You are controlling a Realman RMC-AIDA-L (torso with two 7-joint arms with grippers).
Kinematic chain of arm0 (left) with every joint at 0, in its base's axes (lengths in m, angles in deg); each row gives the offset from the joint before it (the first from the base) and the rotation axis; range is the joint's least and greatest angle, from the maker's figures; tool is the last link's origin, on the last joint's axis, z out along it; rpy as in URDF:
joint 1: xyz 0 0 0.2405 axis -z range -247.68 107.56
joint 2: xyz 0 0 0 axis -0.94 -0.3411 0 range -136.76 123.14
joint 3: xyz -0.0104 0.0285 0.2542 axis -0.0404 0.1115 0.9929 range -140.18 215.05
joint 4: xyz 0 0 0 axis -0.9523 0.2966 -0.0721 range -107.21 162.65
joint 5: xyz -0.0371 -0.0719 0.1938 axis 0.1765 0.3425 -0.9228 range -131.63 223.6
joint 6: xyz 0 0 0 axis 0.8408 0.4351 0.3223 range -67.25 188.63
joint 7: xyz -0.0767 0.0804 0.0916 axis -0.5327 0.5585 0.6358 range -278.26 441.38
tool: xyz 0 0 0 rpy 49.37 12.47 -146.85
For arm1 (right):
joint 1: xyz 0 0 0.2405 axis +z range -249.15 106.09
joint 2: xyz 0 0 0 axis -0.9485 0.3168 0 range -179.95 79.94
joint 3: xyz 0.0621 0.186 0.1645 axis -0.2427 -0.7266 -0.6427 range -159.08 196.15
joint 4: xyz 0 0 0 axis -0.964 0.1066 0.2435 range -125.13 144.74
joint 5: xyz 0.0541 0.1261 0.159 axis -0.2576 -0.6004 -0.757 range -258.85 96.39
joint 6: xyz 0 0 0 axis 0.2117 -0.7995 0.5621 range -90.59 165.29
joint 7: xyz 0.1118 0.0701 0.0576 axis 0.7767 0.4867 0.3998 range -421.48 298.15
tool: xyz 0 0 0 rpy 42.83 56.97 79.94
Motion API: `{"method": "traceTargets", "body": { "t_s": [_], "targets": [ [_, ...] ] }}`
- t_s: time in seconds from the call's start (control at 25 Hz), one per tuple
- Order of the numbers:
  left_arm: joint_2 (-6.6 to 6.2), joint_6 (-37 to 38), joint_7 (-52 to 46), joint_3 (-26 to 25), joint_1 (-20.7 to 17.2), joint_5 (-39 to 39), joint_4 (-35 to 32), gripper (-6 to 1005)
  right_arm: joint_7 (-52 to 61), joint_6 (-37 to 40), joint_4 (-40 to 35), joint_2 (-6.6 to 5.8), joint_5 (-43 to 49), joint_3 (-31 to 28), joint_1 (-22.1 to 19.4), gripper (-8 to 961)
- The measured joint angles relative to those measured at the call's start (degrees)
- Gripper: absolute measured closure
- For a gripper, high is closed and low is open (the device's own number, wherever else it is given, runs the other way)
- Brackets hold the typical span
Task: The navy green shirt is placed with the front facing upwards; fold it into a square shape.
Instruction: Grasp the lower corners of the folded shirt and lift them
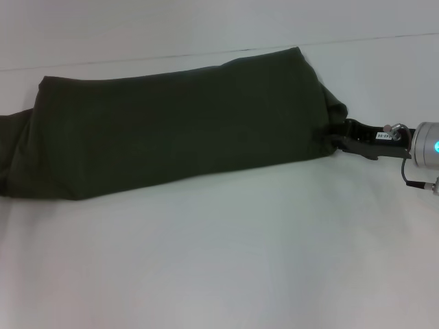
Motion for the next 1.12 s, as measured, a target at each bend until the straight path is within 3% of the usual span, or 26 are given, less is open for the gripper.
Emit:
{"method": "traceTargets", "body": {
  "t_s": [0.16, 0.28, 0.52, 0.8, 1.12],
  "targets": [
    [0.0, 0.1, 0.0, -0.1, 0.0, 0.0, 0.0, 949, -0.1, -0.2, 0.0, 0.0, 0.0, 0.0, -0.4, 488],
    [0.0, 0.3, 0.1, -0.1, 0.0, 0.0, 0.0, 950, -0.1, -0.3, 0.0, 0.0, 0.0, 0.0, -0.7, 732],
    [0.0, 0.2, 0.1, -0.2, 0.0, 0.0, 0.1, 950, -0.5, -0.1, 0.0, 0.0, 0.0, -0.2, -0.8, 923],
    [0.0, 1.6, 0.1, -0.6, -0.6, 0.8, 0.0, 950, -2.6, 1.0, -0.5, -0.01, -0.9, -0.6, -2.4, 943],
    [0.0, 11.4, 1.5, -4.3, -3.2, 4.5, -2.0, 950, -9.5, 8.6, -0.7, -0.35, -6.2, -1.8, -6.3, 943]
  ]
}}
